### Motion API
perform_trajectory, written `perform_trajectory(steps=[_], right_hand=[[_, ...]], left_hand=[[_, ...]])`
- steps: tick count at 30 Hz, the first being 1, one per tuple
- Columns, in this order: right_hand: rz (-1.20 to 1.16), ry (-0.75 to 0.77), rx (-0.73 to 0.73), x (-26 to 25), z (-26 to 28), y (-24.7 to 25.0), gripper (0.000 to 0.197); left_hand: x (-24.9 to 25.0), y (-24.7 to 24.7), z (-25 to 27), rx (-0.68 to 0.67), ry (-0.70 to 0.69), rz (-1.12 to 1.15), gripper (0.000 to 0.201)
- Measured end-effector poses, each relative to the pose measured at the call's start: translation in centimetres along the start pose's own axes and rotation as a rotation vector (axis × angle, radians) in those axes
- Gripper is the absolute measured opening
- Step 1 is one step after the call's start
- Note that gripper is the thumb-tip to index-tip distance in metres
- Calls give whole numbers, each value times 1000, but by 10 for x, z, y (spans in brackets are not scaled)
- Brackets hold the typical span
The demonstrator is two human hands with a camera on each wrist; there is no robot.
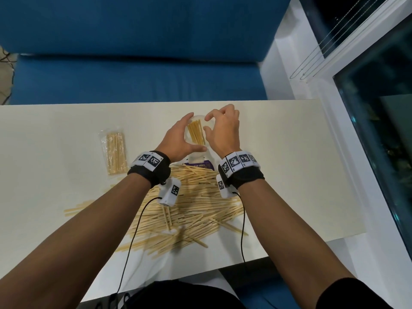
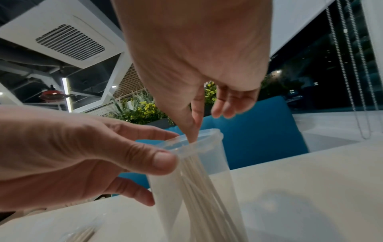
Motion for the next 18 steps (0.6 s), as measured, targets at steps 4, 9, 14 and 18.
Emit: perform_trajectory(steps=[4,9,14,18], right_hand=[[-147,-190,-121,2,3,-7,43],[-290,-381,-127,2,2,-10,29],[-457,-553,-77,12,2,-5,16],[-471,-574,-59,16,5,-7,19]], left_hand=[[-3,-1,-1,-5,-4,16,112],[-3,4,-3,25,-7,38,117],[-5,8,-4,78,-29,55,110],[-8,2,-1,72,-74,72,90]])
Point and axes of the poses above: each hand's wrist, its own z-axis away from the middle knuckle, its own y-axis out of the back of the hand, x = y × z, the point moved 1 cm from there along -z, towards the middle knuckle, and after that the axes turned 2 degrees about -z, right-handed, at the moved point
